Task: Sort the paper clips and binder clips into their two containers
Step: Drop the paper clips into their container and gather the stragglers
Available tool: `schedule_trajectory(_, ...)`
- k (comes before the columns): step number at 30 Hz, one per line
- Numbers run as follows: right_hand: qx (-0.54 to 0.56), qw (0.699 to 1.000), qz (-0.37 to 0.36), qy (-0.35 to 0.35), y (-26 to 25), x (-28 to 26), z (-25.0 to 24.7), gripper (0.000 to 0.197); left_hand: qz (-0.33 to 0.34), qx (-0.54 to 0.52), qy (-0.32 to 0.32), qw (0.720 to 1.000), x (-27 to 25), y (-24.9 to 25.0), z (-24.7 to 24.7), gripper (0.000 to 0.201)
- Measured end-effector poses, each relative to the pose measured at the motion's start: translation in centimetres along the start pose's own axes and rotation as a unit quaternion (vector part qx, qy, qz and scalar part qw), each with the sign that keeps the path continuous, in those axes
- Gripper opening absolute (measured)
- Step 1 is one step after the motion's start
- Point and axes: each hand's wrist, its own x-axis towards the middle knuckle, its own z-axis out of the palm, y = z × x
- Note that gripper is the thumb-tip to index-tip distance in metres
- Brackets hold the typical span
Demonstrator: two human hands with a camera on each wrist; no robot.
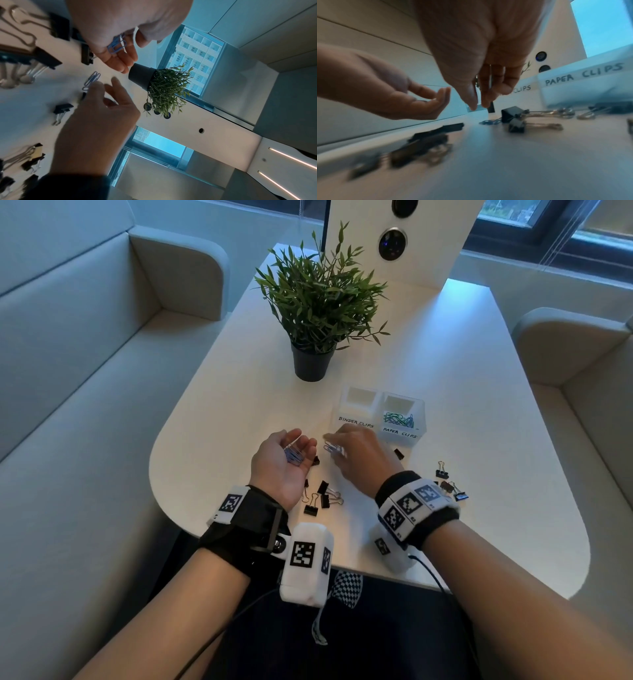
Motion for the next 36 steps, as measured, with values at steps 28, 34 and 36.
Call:
schedule_trajectory(28,0.033,0.991,0.080,-0.101,-0.3,0.9,-0.2,0.006,-0.005,0.009,0.008,1.000,-0.3,-0.5,-0.1,0.021)
schedule_trajectory(34,0.042,0.994,0.065,-0.073,0.4,0.8,-1.3,0.015,-0.003,0.007,0.003,1.000,-0.6,-0.5,0.1,0.021)
schedule_trajectory(36,0.021,0.993,0.049,-0.107,0.2,0.8,-0.9,0.016,-0.004,0.006,0.003,1.000,-0.5,-0.5,0.1,0.020)
